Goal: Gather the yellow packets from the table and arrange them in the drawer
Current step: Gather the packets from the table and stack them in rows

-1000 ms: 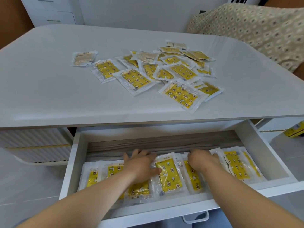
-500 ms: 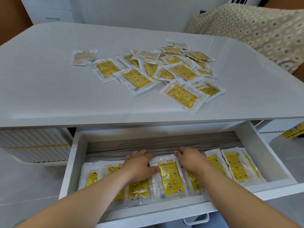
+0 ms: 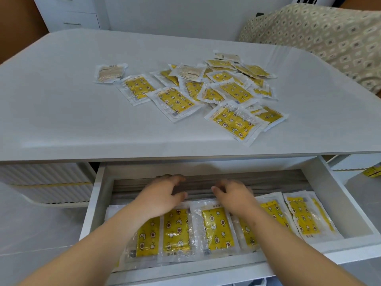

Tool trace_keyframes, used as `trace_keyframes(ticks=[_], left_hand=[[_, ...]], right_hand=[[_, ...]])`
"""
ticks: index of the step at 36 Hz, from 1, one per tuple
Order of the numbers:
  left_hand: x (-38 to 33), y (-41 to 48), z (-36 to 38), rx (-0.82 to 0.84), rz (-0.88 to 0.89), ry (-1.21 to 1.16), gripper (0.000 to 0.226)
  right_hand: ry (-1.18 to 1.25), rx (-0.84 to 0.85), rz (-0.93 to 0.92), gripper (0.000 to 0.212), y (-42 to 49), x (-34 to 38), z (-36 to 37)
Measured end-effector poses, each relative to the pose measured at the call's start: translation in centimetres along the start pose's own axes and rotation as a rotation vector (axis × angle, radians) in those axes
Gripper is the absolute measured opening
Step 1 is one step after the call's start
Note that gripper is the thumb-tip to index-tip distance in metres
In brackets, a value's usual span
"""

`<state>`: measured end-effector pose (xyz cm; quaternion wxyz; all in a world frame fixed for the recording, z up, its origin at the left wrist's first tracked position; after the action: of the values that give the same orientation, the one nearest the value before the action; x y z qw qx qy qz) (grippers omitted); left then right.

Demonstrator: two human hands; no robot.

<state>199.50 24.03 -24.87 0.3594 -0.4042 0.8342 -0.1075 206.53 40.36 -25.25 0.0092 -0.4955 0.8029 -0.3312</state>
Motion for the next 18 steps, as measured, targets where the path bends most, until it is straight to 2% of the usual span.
trace_keyframes(ticks=[5,11,18], left_hand=[[-0.6,-2.0,-1.5,-0.058,0.004,-0.017,0.049],[-0.8,-6.6,-4.2,-0.072,-0.081,0.215,0.045],[-2.7,-12.7,-10.4,-0.094,-0.174,0.225,0.043]], right_hand=[[0.064,-0.033,-0.064,0.030,-1.0,3.1,0.1],[0.172,0.056,-0.143,0.028,-4.3,7.5,-0.1],[0.232,0.078,-0.193,0.025,-9.4,13.2,-5.8]])
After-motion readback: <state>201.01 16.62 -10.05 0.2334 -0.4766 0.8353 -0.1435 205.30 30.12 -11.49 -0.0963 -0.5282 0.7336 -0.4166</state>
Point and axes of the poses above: each hand's wrist, its own y-axis towards the middle knuckle, its own z-axis out of the palm, x = y × z, the point moved 6 cm from there along y, towards the middle knuckle, and after that the axes turned 10 degrees about x, right-handed, at the moved point
